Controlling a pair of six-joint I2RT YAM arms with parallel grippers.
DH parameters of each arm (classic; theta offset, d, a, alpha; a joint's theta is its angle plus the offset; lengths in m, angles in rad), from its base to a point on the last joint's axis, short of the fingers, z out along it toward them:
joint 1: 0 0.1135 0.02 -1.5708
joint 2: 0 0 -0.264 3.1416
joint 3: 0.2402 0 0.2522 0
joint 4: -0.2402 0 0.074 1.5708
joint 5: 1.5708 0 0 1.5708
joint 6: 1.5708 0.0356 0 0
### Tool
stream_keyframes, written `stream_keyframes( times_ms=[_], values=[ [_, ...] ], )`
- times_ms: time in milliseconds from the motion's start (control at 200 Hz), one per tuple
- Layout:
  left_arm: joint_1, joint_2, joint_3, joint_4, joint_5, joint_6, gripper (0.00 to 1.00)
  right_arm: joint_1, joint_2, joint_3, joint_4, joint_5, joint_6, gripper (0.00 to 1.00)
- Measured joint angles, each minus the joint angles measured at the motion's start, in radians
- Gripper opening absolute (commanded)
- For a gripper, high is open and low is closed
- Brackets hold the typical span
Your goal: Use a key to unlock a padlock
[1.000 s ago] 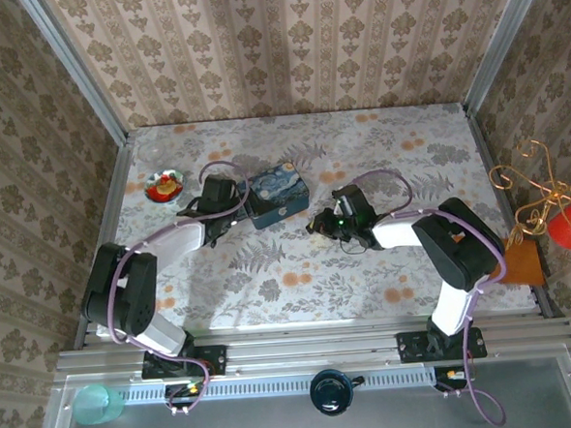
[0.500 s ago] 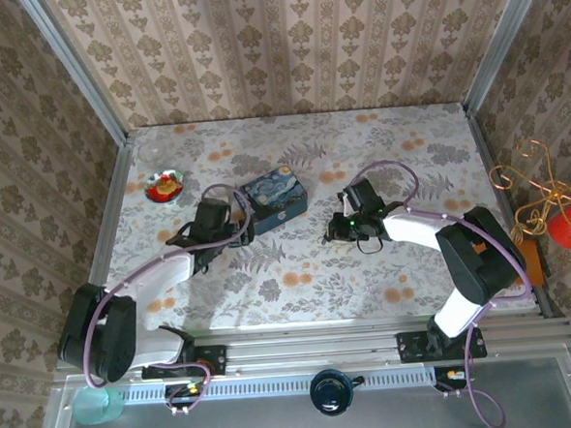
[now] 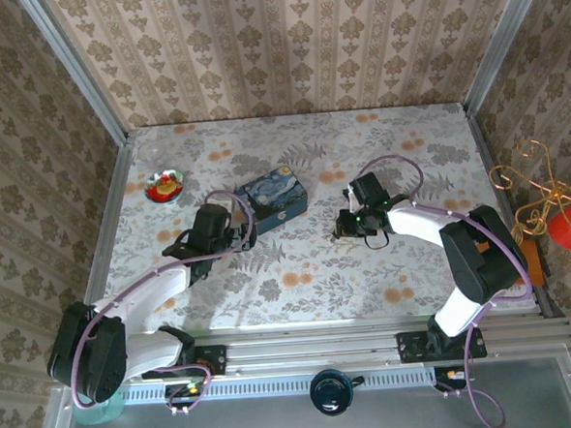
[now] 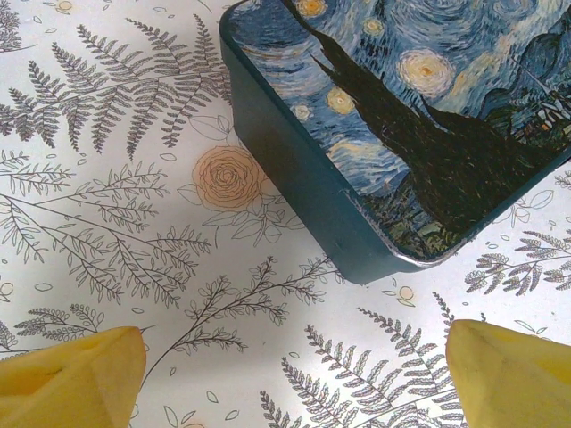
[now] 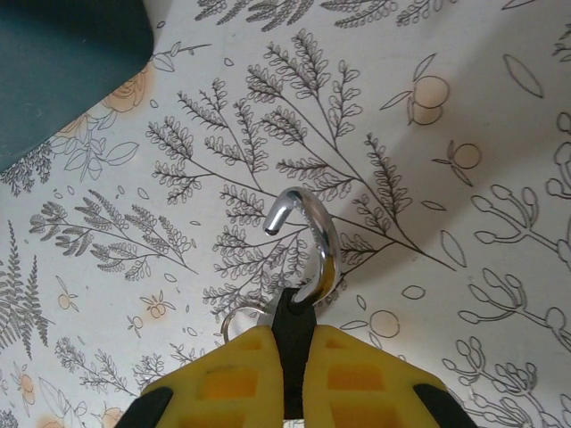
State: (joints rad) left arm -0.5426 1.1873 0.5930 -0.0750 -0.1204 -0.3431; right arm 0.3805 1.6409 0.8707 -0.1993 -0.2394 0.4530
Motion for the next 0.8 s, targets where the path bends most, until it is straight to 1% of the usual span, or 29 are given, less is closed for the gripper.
stream_keyframes(
  times_ms=[140,240,375,555,625,800],
  values=[
    [0.000,0.005,0.000,-0.001,0.000,0.004,0.88,-0.002,0.000,0.000,-0.024,0.028,-0.018,0.33],
    [0.000,0.008,0.002,-0.006,0.000,0.008,0.88,-0.005,-0.002,0.000,-0.054,0.055,-0.029,0.38],
    [0.000,0.011,0.014,-0.016,0.000,0.021,0.89,-0.005,-0.027,0.000,-0.073,0.075,-0.032,0.39],
    [0.000,0.040,0.068,-0.032,0.000,0.027,0.89,-0.005,-0.096,0.000,-0.069,0.070,-0.020,0.41],
    [0.000,0.055,0.082,-0.037,0.001,0.030,0.89,-0.003,-0.127,-0.010,-0.042,0.054,0.009,0.43],
    [0.000,0.085,0.133,-0.064,0.005,0.035,0.89,0.039,-0.163,-0.031,0.040,0.027,0.093,0.45]
  ],
)
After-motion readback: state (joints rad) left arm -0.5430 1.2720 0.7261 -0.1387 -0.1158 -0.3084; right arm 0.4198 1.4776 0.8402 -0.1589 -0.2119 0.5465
